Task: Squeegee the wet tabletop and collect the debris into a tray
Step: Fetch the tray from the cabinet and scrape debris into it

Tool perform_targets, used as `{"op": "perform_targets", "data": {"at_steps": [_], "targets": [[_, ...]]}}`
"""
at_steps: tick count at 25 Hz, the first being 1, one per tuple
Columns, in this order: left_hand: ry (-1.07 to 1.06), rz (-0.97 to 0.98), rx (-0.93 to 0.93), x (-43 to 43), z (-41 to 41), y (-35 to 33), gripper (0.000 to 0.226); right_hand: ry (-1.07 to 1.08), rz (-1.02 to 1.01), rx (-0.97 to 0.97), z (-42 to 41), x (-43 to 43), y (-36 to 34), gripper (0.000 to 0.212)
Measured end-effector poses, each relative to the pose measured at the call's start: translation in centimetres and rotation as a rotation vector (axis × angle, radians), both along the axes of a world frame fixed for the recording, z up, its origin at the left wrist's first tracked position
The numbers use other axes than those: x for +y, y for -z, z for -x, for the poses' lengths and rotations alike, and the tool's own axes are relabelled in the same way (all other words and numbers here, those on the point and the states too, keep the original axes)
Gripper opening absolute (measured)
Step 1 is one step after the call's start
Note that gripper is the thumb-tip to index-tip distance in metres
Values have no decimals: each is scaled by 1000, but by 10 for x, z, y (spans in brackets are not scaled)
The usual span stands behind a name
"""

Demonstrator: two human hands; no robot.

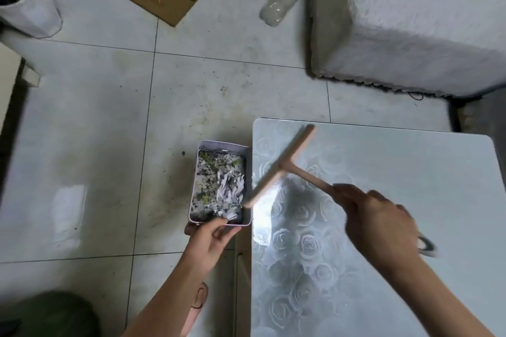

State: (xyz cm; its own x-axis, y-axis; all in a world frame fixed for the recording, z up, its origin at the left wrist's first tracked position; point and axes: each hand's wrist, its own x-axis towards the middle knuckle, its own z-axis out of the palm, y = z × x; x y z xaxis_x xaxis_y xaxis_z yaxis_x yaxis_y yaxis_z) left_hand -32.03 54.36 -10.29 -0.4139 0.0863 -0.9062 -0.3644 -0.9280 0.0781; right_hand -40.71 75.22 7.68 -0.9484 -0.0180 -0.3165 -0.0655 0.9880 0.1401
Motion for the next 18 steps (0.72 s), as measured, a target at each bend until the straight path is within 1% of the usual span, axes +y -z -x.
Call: {"op": "perform_targets", "data": {"at_steps": [3,5,6,8,9,11,12,13,15,17,18], "targets": [[-16,2,-2,0,-4,-1,27,3,117,164,-1,-50,10,31],[-18,3,-4,0,-8,-1,30,31,184,243,-1,-56,2,25],[-16,2,-6,0,-10,-1,33,34,193,247,-3,-52,-5,21],[-24,-7,-16,-1,-15,1,32,-6,170,215,-11,-39,-22,15],[-27,-10,-19,-1,-17,1,30,-24,147,165,-18,-35,-32,14],[-39,-11,-16,-1,-21,3,36,-63,76,49,-32,-37,-40,21],[-39,-2,-14,-1,-22,4,40,-77,39,23,-37,-44,-39,23],[-39,13,-8,0,-23,4,39,-68,11,3,-39,-51,-35,23],[-51,13,-7,2,-26,3,27,-68,-37,-7,-36,-68,-20,23],[-46,32,-1,2,-26,3,25,-97,-34,11,-27,-82,-12,30],[-45,37,-7,2,-26,4,25,-73,-29,22,-24,-83,-12,29]]}}
